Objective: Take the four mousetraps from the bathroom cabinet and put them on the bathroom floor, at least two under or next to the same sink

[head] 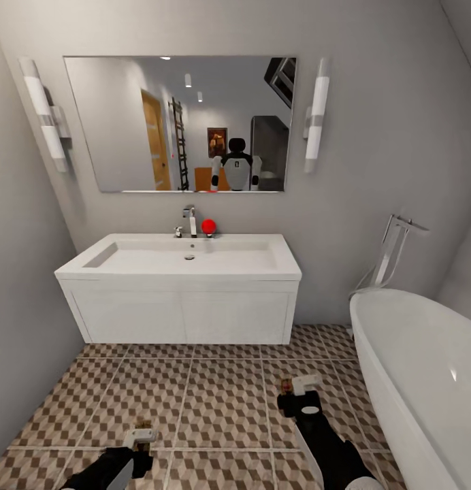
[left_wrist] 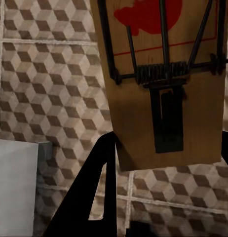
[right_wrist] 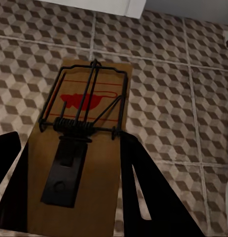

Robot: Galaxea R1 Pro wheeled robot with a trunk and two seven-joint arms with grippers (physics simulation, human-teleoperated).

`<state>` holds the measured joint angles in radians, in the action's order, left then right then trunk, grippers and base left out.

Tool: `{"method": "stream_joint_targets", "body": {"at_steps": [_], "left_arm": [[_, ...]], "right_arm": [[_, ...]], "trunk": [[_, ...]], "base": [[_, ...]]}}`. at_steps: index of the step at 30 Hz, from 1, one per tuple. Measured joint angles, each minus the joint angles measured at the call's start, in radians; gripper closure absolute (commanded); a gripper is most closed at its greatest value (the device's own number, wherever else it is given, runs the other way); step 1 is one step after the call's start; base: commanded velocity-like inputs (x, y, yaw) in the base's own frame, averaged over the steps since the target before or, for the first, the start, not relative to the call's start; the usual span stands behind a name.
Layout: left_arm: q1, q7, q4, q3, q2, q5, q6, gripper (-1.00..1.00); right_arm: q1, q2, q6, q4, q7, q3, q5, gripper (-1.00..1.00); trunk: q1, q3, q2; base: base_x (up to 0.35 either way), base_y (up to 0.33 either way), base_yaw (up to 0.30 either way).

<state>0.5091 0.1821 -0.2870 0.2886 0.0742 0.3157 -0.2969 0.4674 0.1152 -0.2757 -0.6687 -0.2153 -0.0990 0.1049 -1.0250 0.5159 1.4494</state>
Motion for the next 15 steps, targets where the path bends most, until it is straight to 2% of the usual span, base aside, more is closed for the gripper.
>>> {"method": "stream_joint_targets", "body": {"at_steps": [4,12,15], "left_arm": [[0.0,-0.002,-0.043,0.002,-0.015,0.0,-0.017,1.0],[0.0,-0.004,-0.196,0.004,-0.023,0.0,-0.026,1.0],[0.0,-0.003,-0.222,0.005,-0.024,0.0,-0.028,1.0]], "right_arm": [[0.0,0.0,-0.038,-0.022,0.001,0.0,0.0,1.0],[0.0,0.001,-0.041,-0.066,0.005,-0.002,0.0,1.0],[0.0,0.001,-0.042,-0.08,0.005,-0.002,0.0,1.0]], "trunk": [[0.0,0.0,0.0],[0.0,0.0,0.0],[0.0,0.0,0.0]], "base": [[0.0,0.0,0.0],[0.0,0.0,0.0],[0.0,0.0,0.0]]}}
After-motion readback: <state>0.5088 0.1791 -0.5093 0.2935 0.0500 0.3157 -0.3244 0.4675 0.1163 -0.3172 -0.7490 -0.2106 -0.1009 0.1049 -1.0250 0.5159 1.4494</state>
